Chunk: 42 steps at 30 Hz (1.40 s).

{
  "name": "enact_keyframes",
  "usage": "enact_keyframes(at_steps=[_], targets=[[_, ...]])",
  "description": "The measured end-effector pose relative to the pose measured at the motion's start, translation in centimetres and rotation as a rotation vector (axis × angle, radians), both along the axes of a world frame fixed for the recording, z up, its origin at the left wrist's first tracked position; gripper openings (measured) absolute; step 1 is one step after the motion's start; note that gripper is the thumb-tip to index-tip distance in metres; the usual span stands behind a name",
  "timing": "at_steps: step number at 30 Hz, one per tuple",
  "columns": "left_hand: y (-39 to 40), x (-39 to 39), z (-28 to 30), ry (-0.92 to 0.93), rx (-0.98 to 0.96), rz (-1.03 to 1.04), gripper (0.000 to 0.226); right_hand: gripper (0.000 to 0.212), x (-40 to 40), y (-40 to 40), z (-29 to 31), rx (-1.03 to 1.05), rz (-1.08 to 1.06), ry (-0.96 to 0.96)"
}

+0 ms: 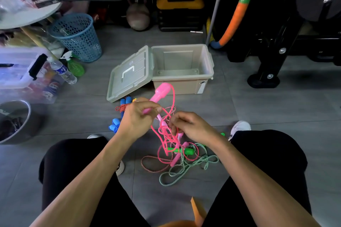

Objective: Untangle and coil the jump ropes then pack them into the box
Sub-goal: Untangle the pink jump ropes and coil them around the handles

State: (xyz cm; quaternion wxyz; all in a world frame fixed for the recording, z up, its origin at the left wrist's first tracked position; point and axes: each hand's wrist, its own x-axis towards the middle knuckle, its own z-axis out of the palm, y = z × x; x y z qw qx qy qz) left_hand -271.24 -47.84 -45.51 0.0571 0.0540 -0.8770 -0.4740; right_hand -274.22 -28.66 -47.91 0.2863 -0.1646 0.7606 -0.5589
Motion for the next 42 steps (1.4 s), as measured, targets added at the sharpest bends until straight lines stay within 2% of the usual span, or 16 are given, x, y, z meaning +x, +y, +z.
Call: enact_keyframes(at_steps=[3, 5, 7, 10, 12, 14, 17, 20, 22, 26, 30, 32, 35, 37, 39, 42], targets=[[-1.1, -0.5, 1.3, 0.037, 0.230, 0.290, 0.023, 0.029, -0.3, 1.1, -0.8, 0.138, 0.011, 0.034], [-2.5, -1.0, 1.4, -0.031, 0.258, 0.404, 0.029, 0.027, -0.4, 1.6, -1.1, 0.215, 0.022, 0.099], [-3.4, -1.1, 0.9, -0.251, 0.106, 0.323, 0.019, 0.029, -0.5, 1.8, -0.6, 0.246, -0.001, 0.186], [-2.9, -0.4, -0.8, -0.517, -0.276, 0.055, 0.012, 0.026, -0.5, 2.1, 0.4, 0.247, -0.018, 0.272], [-1.8, -0.1, -1.3, -0.463, -0.382, -0.007, 0.008, 0.025, -0.7, 2.3, 0.8, 0.243, 0.006, 0.278], [-0.8, -0.1, -0.8, -0.307, -0.328, -0.029, 0.011, 0.027, -0.7, 2.1, 0.7, 0.279, 0.062, 0.310], [0.2, -0.1, -0.8, -0.133, -0.251, -0.162, 0.034, 0.024, -0.6, 1.6, 0.6, 0.299, 0.112, 0.355], [1.4, 0.6, -1.5, -0.037, -0.305, -0.365, 0.028, 0.029, -0.5, 1.5, 0.9, 0.242, 0.084, 0.358], [1.5, 0.4, -1.8, -0.018, -0.340, -0.343, 0.028, 0.031, -0.5, 1.6, 1.0, 0.210, 0.053, 0.348], [0.5, -0.4, -0.9, -0.044, -0.459, -0.076, 0.015, 0.033, -0.8, 2.5, 1.0, 0.293, 0.017, 0.287], [-1.9, -1.2, -1.2, -0.318, -0.572, 0.167, 0.017, 0.036, -1.7, 4.2, 0.6, 0.534, 0.031, 0.309], [-2.4, -1.2, -1.9, -0.424, -0.604, 0.113, 0.022, 0.034, -1.8, 4.6, 0.8, 0.528, 0.018, 0.332], [-1.2, -0.6, -2.0, -0.426, -0.445, -0.026, 0.024, 0.030, -1.4, 4.4, 1.4, 0.409, 0.016, 0.356], [0.2, -0.3, -1.9, -0.348, -0.373, -0.123, 0.042, 0.033, -1.2, 4.0, 1.4, 0.387, 0.071, 0.370], [1.5, -0.1, -2.0, -0.182, -0.398, -0.250, 0.050, 0.036, -0.9, 3.5, 1.1, 0.385, 0.126, 0.358], [2.3, 0.3, -2.5, 0.000, -0.336, -0.333, 0.031, 0.032, -0.7, 3.0, 1.3, 0.363, 0.148, 0.308]])
